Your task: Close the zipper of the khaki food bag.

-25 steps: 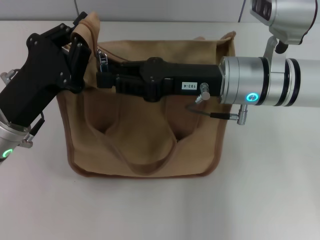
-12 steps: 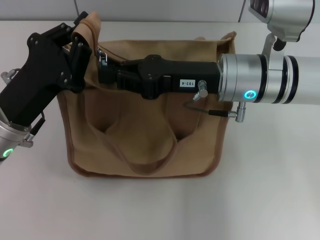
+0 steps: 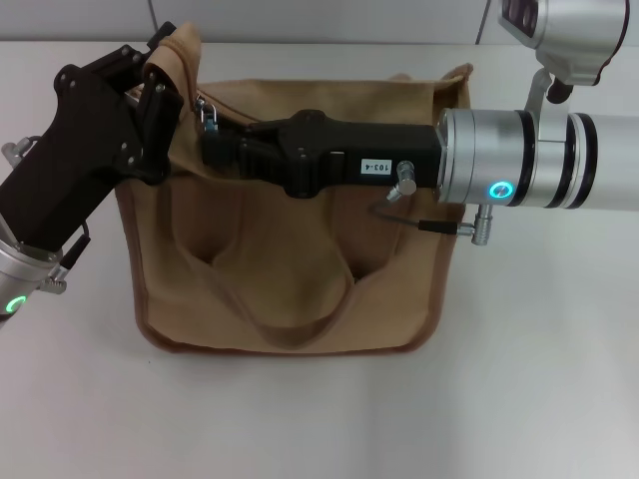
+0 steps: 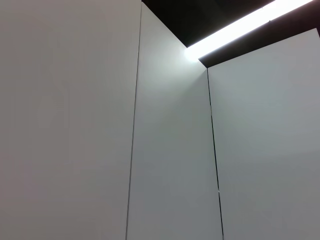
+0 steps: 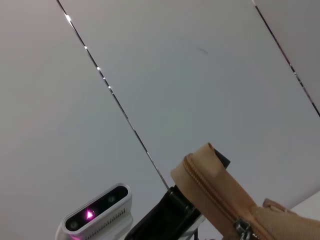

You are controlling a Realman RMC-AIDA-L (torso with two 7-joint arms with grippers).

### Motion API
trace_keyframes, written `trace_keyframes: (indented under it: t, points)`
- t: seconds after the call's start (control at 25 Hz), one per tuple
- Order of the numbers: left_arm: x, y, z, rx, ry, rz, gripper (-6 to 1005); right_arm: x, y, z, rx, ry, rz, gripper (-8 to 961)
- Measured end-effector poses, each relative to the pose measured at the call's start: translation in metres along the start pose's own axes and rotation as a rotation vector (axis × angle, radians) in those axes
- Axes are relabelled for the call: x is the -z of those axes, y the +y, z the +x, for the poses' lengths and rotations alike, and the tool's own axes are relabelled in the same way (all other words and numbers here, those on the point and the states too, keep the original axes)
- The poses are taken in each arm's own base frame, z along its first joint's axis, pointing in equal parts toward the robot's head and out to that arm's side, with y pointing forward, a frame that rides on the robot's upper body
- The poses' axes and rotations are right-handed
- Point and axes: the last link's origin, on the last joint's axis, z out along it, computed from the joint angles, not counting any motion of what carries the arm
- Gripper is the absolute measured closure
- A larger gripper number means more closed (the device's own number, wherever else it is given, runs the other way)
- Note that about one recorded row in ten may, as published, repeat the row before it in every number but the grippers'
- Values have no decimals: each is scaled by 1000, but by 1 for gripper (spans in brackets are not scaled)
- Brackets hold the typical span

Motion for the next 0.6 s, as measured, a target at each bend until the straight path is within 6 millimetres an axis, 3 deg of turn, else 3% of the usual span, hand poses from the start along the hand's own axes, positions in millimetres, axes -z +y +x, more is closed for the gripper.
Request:
trace_keyframes:
  t: [0.24,0.6]
  points:
    - [3,0,0,-2,0,13,862,3,0,1,-7,-9,4,951]
    - [20,-7,6,-28,23,125,857,23,-4,11,-52,-26,49,951]
